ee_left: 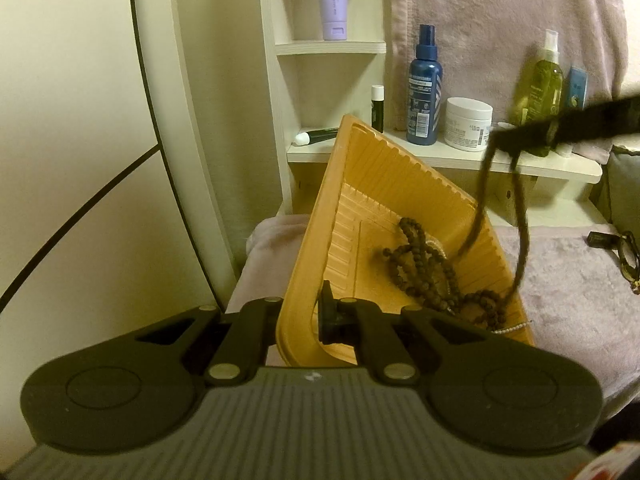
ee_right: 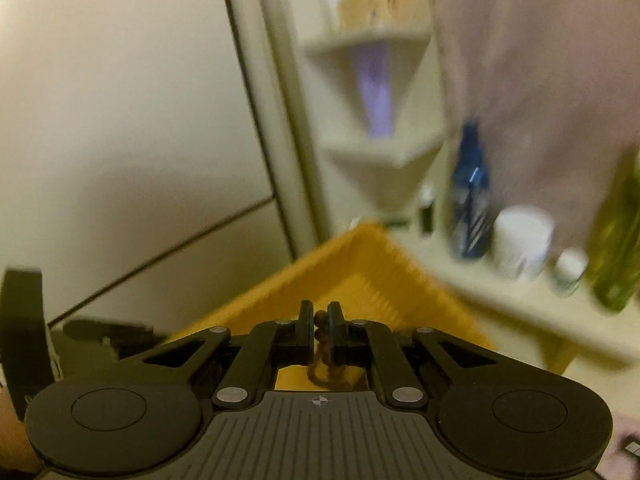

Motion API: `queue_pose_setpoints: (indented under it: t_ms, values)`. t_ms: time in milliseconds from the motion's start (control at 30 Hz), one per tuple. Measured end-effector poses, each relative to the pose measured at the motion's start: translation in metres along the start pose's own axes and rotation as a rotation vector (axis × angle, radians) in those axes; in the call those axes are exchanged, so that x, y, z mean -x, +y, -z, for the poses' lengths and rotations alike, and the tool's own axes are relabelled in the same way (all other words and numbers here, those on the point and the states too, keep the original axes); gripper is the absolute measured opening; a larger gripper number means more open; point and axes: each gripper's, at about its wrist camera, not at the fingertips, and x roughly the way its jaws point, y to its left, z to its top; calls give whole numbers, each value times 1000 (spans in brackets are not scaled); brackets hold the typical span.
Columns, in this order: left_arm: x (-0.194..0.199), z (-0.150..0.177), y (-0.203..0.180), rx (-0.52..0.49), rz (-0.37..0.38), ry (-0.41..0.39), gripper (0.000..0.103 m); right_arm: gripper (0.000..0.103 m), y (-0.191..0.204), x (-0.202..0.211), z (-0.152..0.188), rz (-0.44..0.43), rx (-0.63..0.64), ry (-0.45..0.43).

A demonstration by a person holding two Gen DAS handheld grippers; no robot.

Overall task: Organize jewelry
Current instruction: 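Lift the wooden bead strand with the right gripper and drop it into the tray, then move the right gripper to the red bead keychain and pinch its ring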

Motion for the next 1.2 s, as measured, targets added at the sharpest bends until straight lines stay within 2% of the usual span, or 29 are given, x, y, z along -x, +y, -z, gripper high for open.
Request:
queue_pose_setpoints:
  t_ms: [200,367,433,467,500,600,733,867,1033,1200]
  values:
    - [-1,0,2,4,0,2,5,6,-3,-28,22,-62,-33,92]
    - [-1,0,3,5,0,3,5,8,-10,-33,29,-70,-49,114]
    - [-1,0,3,5,-1,3,5,24,-16,-29,30,-40,-63,93]
    - [-1,0,2,5,-1,3,5,47,-20,-23,31,-28,-82,78]
    - [-1,0,2,4,-2,3,5,58,-24,-18,32,-21,-106,61]
    - [-1,0,2,3,-2,3,5,58,-39,3,41,19,-171,14]
    - [-2,0,2,2,-5,3,5,58,-62,34,66,107,-273,-27]
    - [-1,0,0,-6,-8,2,5,58,-84,68,95,234,-333,-48]
    - [-1,1,0,-10,-10,3,5,58,-99,109,124,415,-351,-86]
    - [0,1,-2,-15,-12,1,5,58,-102,145,153,644,-308,-90]
